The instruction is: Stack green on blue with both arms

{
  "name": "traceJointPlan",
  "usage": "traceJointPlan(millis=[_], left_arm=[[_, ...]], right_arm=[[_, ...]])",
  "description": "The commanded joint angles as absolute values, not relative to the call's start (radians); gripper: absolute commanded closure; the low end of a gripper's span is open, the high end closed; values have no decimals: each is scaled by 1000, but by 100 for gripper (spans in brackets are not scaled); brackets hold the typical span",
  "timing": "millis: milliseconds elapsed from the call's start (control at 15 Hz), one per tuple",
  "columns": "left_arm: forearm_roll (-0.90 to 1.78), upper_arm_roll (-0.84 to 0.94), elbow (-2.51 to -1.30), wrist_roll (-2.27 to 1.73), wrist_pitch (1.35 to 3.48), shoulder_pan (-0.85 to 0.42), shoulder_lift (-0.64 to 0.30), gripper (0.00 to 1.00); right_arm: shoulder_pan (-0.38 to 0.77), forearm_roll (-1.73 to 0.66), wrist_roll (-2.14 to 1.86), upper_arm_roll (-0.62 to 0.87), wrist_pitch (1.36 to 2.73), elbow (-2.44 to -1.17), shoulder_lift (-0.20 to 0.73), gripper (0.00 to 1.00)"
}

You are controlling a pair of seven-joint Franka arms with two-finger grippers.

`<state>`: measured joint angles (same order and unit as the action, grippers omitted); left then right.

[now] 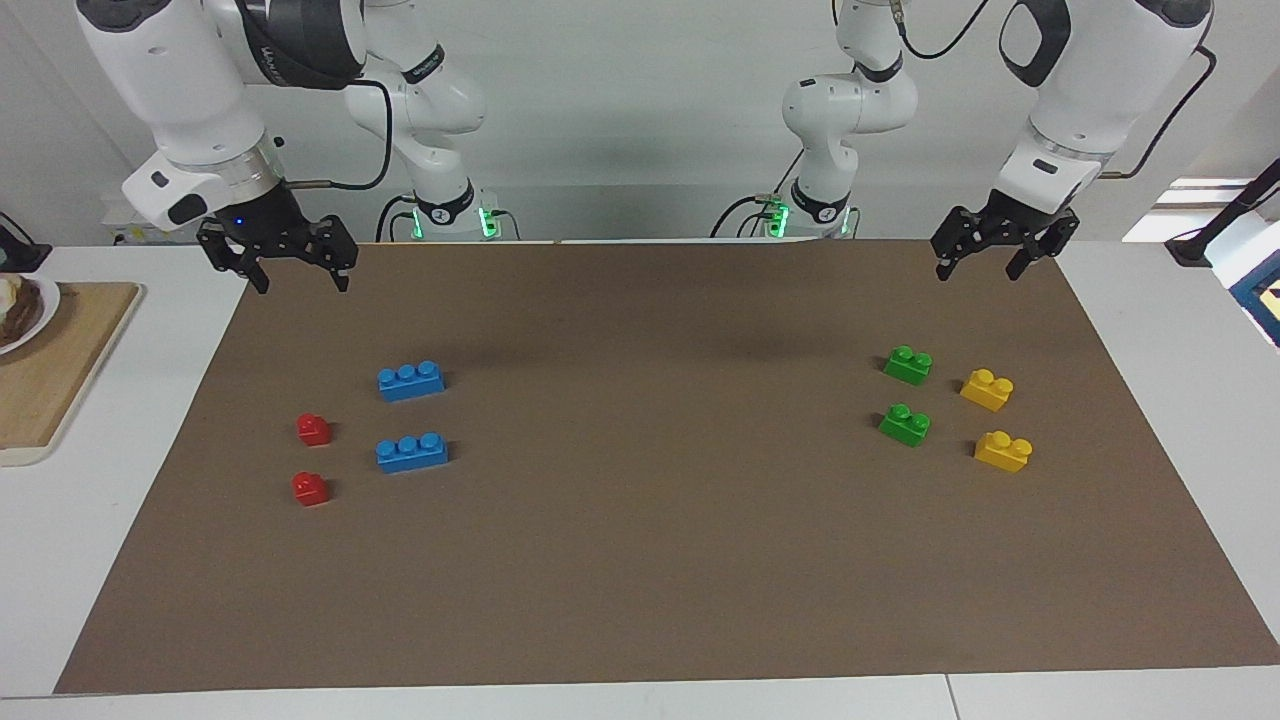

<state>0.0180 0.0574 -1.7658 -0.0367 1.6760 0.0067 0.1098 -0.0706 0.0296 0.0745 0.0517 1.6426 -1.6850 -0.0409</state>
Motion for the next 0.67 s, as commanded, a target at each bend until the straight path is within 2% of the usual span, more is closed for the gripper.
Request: traceJointPlan(millis=[0,333,600], left_arm=[[2,60,-1805,-187,1701,12,143,0],[2,63,-1914,-493,1812,-2,178,0],[3,64,-1951,-684,1848,-15,169,0]], right_arm=[[-74,8,271,57,1664,-1693,-44,14],[-86,-92,708,55,1666,-1707,-9,18],[-116,-228,879,51,1663,-1707,32,18]])
